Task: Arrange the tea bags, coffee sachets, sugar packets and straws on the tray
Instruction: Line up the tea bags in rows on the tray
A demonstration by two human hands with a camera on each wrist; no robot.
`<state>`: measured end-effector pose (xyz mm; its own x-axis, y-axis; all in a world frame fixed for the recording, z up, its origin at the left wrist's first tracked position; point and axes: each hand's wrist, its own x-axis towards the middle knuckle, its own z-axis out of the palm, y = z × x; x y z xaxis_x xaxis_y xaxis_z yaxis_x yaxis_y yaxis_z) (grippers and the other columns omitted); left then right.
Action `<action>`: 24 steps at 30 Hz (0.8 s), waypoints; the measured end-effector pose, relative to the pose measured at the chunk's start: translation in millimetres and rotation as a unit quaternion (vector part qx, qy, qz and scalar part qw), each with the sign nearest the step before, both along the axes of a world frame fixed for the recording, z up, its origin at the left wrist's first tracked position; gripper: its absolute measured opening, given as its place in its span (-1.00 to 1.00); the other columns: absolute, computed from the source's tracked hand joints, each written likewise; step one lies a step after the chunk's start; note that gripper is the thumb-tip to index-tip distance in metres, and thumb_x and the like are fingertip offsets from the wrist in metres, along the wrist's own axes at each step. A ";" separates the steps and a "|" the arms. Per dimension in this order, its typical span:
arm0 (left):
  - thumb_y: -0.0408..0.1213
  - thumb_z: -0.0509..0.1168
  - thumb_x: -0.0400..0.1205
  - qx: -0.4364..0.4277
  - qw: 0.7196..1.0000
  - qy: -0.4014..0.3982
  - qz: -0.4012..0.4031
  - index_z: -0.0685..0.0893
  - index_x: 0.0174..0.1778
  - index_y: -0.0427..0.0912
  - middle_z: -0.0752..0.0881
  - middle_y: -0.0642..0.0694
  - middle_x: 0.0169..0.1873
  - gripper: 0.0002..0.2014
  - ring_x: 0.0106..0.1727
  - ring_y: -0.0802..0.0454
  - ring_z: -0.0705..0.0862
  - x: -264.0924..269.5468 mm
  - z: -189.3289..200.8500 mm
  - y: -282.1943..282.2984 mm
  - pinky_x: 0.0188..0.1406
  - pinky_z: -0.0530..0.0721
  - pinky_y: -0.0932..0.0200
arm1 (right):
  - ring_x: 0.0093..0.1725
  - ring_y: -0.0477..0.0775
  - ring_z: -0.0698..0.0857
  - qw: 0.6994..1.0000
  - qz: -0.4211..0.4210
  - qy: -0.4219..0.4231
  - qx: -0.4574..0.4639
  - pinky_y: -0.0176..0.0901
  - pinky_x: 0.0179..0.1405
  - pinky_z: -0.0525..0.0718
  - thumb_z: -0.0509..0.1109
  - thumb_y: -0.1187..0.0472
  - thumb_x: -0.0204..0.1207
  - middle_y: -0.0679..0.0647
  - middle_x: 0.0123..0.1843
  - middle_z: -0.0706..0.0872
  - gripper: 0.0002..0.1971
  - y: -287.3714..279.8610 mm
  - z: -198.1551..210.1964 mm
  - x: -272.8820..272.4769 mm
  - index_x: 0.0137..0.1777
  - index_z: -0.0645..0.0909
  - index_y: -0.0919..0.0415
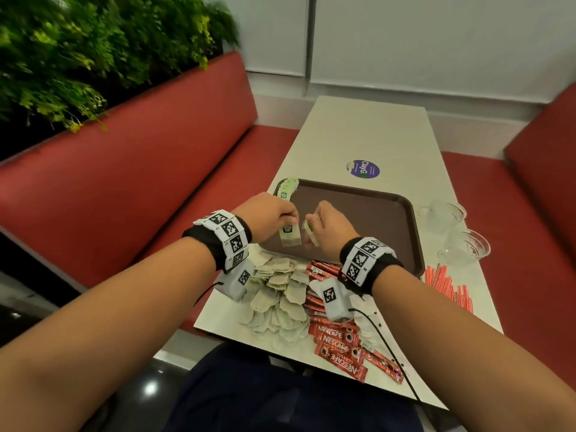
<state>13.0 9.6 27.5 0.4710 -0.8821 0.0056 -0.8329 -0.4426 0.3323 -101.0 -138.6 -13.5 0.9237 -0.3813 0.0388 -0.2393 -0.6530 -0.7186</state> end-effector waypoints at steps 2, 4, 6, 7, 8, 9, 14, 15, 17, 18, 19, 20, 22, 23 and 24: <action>-0.09 0.27 0.73 -0.002 1.000 0.001 0.001 0.76 0.05 0.04 0.72 0.11 -0.21 -0.84 -0.10 0.08 0.63 2.3 1.7 -3.2 -0.09 0.55 0.11 | -0.29 0.12 0.69 0.999 -0.002 -0.030 0.024 0.01 -0.25 0.64 0.14 0.10 0.76 0.11 -0.14 0.72 -0.88 0.5 3.6 0.8 0.13 0.35 0.15; -0.06 0.31 0.71 -0.018 1.000 0.006 0.004 0.77 0.03 0.09 0.75 0.10 -0.18 -0.87 -0.08 0.09 0.66 5.9 2.4 -7.3 -0.03 0.63 0.07 | -0.27 0.07 0.62 0.998 0.003 -0.050 0.038 -0.05 -0.29 0.56 0.15 0.15 0.76 0.13 -0.10 0.66 -0.86 1.1 9.2 -0.2 0.23 0.34 0.16; -0.05 0.34 0.69 -0.046 0.999 0.010 0.007 0.77 0.01 0.13 0.77 0.10 -0.18 -0.89 -0.08 0.11 0.68 9.5 4.2 -11.3 -0.03 0.65 0.07 | -0.25 0.02 0.58 0.995 0.025 -0.044 0.081 -0.09 -0.30 0.50 0.18 0.18 0.73 0.11 -0.07 0.65 -0.85 1.6 13.4 -0.3 0.24 0.39 0.13; -0.05 0.35 0.68 -0.062 0.998 0.009 0.006 0.77 0.01 0.13 0.77 0.11 -0.19 -0.90 -0.10 0.13 0.68 11.4 5.9 -13.5 -0.05 0.64 0.10 | -0.23 0.01 0.58 0.994 0.038 -0.035 0.093 -0.09 -0.27 0.51 0.21 0.18 0.70 0.07 -0.07 0.66 -0.86 1.2 14.4 0.8 0.21 0.43 0.10; -0.07 0.35 0.68 -0.078 0.997 0.007 0.003 0.78 0.00 0.11 0.76 0.13 -0.20 -0.90 -0.12 0.16 0.67 13.0 7.7 -15.5 -0.08 0.61 0.14 | -0.23 -0.02 0.59 0.995 0.049 -0.030 0.082 -0.08 -0.25 0.52 0.25 0.17 0.68 0.01 -0.10 0.67 -0.89 0.5 14.4 2.2 0.16 0.48 0.08; -0.09 0.36 0.68 -0.095 0.995 0.006 -0.003 0.78 -0.01 0.09 0.75 0.15 -0.22 -0.91 -0.15 0.20 0.65 14.0 10.3 -17.2 -0.11 0.57 0.18 | -0.25 -0.07 0.58 0.996 0.056 -0.029 0.061 -0.11 -0.27 0.51 0.28 0.15 0.67 -0.05 -0.15 0.66 -0.95 -0.5 13.8 3.8 0.08 0.51 0.05; -0.13 0.44 0.63 -0.214 0.975 0.058 0.020 0.75 0.00 0.04 0.77 0.15 -0.20 -0.92 -0.19 0.17 0.68 20.6 6.4 -17.8 -0.12 0.63 0.24 | -0.38 -0.25 0.53 0.995 0.033 -0.077 0.045 -0.36 -0.39 0.38 0.34 0.15 0.68 -0.18 -0.29 0.61 -0.89 -9.0 13.1 21.3 -0.10 0.55 -0.03; -0.11 0.47 0.60 -0.228 0.969 0.089 0.041 0.74 0.03 0.07 0.78 0.15 -0.17 -0.88 -0.17 0.15 0.70 25.3 0.7 -16.2 -0.09 0.66 0.21 | -0.38 -0.27 0.53 0.994 0.024 -0.090 0.055 -0.41 -0.40 0.38 0.35 0.14 0.68 -0.19 -0.28 0.61 -0.91 -10.4 13.6 25.6 -0.07 0.56 -0.03; -0.07 0.51 0.57 -0.223 0.962 0.139 0.073 0.74 0.00 0.08 0.80 0.10 -0.15 -0.86 -0.14 0.08 0.72 36.9 -12.1 -14.2 -0.02 0.72 0.03 | -0.35 -0.37 0.54 0.992 0.014 -0.099 0.077 -0.52 -0.38 0.40 0.36 0.14 0.68 -0.25 -0.23 0.61 -0.97 -13.0 13.7 34.4 0.07 0.60 0.02; -0.06 0.51 0.56 -0.216 0.960 0.161 0.082 0.76 -0.03 0.06 0.82 0.06 -0.14 -0.87 -0.11 0.02 0.74 42.9 -17.4 -13.7 0.01 0.73 -0.07 | -0.32 -0.42 0.55 0.991 0.013 -0.104 0.089 -0.57 -0.35 0.41 0.37 0.15 0.68 -0.27 -0.20 0.61 -0.91 -14.4 13.5 38.7 0.14 0.62 0.06; -0.07 0.52 0.57 -0.218 0.954 0.186 0.088 0.79 -0.06 0.03 0.83 0.01 -0.14 -0.89 -0.07 -0.04 0.76 48.6 -21.7 -14.1 0.06 0.73 -0.13 | -0.31 -0.46 0.56 0.989 0.012 -0.106 0.104 -0.59 -0.33 0.42 0.38 0.15 0.67 -0.28 -0.18 0.62 -0.88 -15.7 12.1 43.5 0.16 0.62 0.09; -0.10 0.52 0.57 -0.229 0.946 0.208 0.094 0.81 -0.07 0.01 0.84 -0.02 -0.13 -0.90 -0.04 -0.08 0.77 54.3 -25.3 -15.6 0.09 0.72 -0.16 | -0.31 -0.47 0.57 0.987 0.011 -0.106 0.116 -0.58 -0.32 0.43 0.39 0.15 0.67 -0.26 -0.17 0.63 -0.88 -17.5 10.8 48.6 0.15 0.62 0.08; -0.17 0.52 0.57 -0.253 0.934 0.224 0.112 0.82 -0.10 -0.02 0.85 -0.03 -0.15 -0.94 -0.08 -0.02 0.78 66.4 -30.7 -20.9 0.09 0.73 -0.10 | -0.29 -0.37 0.58 0.988 0.008 -0.095 0.118 -0.50 -0.32 0.42 0.38 0.11 0.68 -0.22 -0.16 0.63 -0.87 -21.8 6.4 58.2 0.16 0.59 0.08; -0.19 0.52 0.57 -0.258 0.932 0.222 0.128 0.82 -0.11 -0.03 0.85 -0.02 -0.17 -0.96 -0.14 0.07 0.76 75.5 -35.0 -25.0 0.05 0.72 -0.05 | -0.28 -0.30 0.57 0.989 0.001 -0.087 0.116 -0.43 -0.30 0.42 0.37 0.11 0.68 -0.20 -0.14 0.62 -0.84 -25.6 2.0 63.5 0.20 0.57 0.09; -0.20 0.52 0.57 -0.256 0.930 0.216 0.150 0.82 -0.12 -0.03 0.84 -0.01 -0.19 -0.97 -0.18 0.12 0.73 85.9 -41.4 -28.6 0.01 0.71 0.00 | -0.27 -0.26 0.55 0.990 -0.009 -0.077 0.117 -0.37 -0.30 0.42 0.36 0.11 0.69 -0.19 -0.13 0.60 -0.82 -29.2 -2.2 67.0 0.23 0.54 0.10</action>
<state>98.9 -19.0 -13.9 0.7517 -0.6439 0.1430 -0.4378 -0.3249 0.8384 -34.0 -167.8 -15.7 0.9069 -0.4123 0.0866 -0.1258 -0.4611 -0.8784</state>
